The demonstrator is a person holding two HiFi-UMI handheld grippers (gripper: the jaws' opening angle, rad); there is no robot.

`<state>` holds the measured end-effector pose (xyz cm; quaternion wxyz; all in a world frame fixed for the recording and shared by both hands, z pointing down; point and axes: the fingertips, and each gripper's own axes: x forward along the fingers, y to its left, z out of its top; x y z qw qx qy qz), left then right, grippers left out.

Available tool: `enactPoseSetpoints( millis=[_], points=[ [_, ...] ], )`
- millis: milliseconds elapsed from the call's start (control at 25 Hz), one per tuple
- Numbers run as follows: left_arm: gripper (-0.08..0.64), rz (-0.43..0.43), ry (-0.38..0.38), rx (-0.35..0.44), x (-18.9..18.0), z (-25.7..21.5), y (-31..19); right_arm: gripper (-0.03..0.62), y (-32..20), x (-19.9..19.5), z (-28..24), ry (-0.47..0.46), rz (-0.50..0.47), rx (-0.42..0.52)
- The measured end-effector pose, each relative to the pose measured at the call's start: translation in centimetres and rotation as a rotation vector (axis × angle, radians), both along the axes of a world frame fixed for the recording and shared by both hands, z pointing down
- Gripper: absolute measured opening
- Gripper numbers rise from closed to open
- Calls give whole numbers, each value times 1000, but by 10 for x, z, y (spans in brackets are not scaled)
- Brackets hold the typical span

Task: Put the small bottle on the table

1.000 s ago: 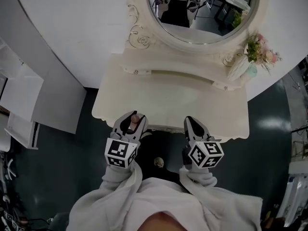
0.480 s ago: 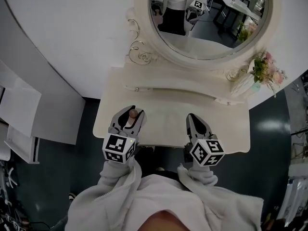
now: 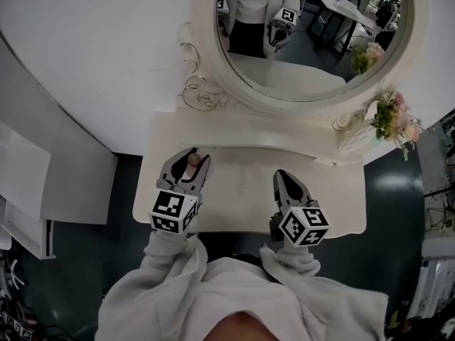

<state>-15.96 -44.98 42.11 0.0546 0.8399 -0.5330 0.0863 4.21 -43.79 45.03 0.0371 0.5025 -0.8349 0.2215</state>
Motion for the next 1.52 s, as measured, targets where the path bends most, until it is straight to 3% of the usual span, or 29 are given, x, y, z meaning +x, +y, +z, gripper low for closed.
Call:
enactPoseSetpoints(
  millis=[600, 1000, 1520],
  points=[
    [144, 17, -41, -48, -4, 36, -102, 34, -25, 15, 10, 50, 72, -56],
    [144, -36, -68, -85, -12, 71, -140, 34, -27, 18, 7, 78, 95, -70],
    [147, -66, -85, -28, -11, 76, -169, 34, -26, 18, 12, 38, 120, -91]
  ],
)
